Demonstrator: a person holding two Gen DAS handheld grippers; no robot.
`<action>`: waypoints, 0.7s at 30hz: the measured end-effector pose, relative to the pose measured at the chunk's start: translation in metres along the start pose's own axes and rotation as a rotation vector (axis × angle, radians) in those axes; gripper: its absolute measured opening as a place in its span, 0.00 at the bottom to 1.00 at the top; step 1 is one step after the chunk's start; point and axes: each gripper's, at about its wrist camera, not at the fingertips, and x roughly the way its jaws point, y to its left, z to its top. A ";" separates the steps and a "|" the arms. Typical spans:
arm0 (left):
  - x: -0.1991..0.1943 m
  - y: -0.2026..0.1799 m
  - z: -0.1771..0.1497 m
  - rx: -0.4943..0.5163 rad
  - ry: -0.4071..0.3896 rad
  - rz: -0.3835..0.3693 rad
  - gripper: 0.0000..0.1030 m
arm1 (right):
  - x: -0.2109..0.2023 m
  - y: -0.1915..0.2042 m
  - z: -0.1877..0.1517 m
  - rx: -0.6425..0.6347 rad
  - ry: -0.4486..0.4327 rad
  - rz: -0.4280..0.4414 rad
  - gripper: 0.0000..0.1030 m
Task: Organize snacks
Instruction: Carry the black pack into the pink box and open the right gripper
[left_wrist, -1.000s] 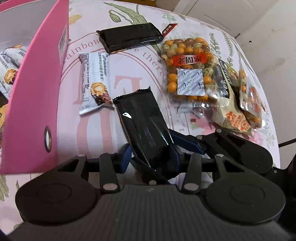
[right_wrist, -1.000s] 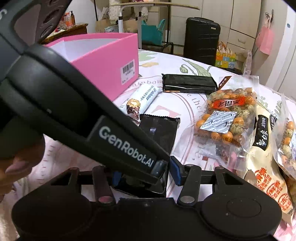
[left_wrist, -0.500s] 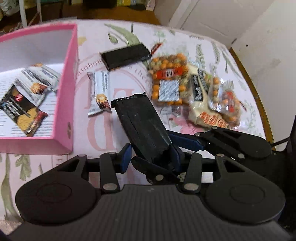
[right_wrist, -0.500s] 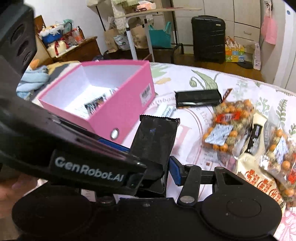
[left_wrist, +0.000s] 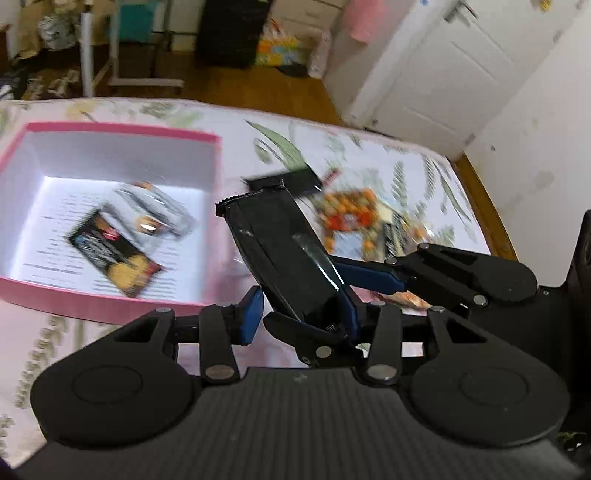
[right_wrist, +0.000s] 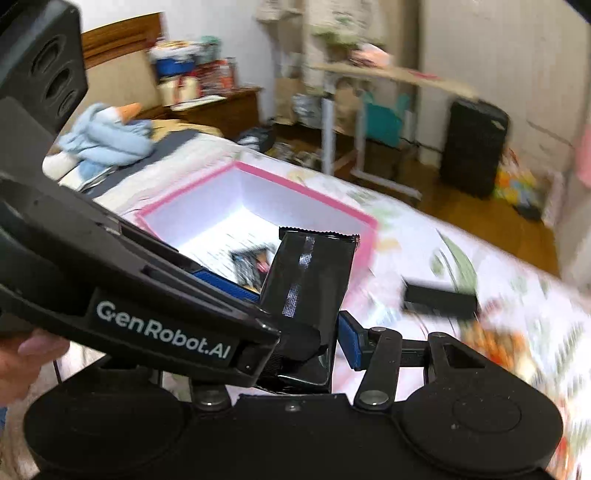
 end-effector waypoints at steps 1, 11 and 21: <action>-0.006 0.009 0.003 -0.012 -0.015 0.017 0.41 | 0.006 0.006 0.008 -0.039 -0.013 0.014 0.55; 0.007 0.127 0.031 -0.214 -0.087 0.112 0.41 | 0.118 0.041 0.068 -0.251 -0.008 0.143 0.53; 0.053 0.194 0.045 -0.350 0.060 0.273 0.40 | 0.203 0.045 0.080 -0.117 0.148 0.323 0.55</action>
